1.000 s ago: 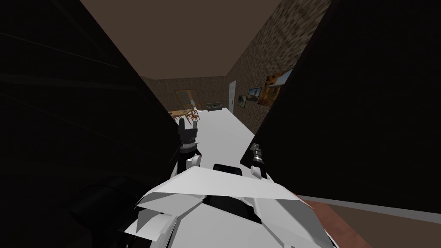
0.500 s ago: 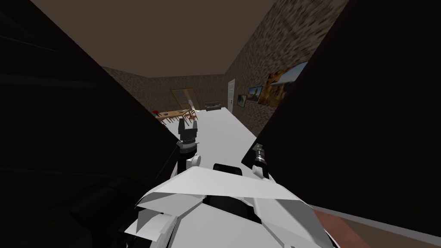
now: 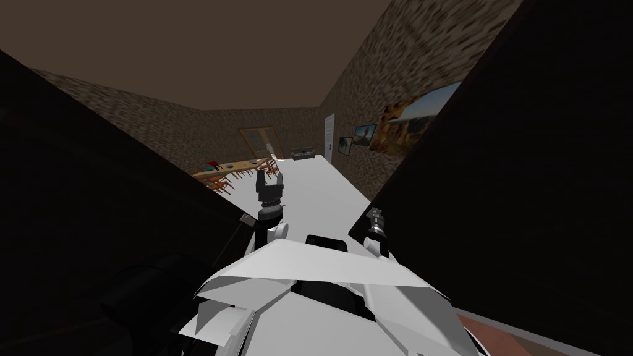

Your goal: Push the door open

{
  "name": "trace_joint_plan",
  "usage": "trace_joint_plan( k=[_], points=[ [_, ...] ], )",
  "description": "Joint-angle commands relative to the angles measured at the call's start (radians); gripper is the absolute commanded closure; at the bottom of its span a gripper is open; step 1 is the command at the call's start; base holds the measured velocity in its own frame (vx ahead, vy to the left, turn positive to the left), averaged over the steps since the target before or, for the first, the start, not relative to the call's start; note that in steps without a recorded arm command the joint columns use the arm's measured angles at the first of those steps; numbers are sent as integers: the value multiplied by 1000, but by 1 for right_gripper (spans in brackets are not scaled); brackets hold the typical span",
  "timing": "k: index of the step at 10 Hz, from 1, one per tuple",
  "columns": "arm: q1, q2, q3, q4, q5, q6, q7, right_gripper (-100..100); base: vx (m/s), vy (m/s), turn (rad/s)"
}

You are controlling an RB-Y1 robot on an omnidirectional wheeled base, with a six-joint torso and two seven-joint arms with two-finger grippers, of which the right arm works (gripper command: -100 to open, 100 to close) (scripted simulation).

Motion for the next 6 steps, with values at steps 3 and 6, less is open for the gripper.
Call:
trace_joint_plan(
  k=[3, 6],
  points=[
    [1, -8, -23, -2, -14, -3, 8, 100, 127, -2, -32],
    [3, -13, -53, -2, -31, -5, 18, 100, 193, 1, -43]
  ],
)
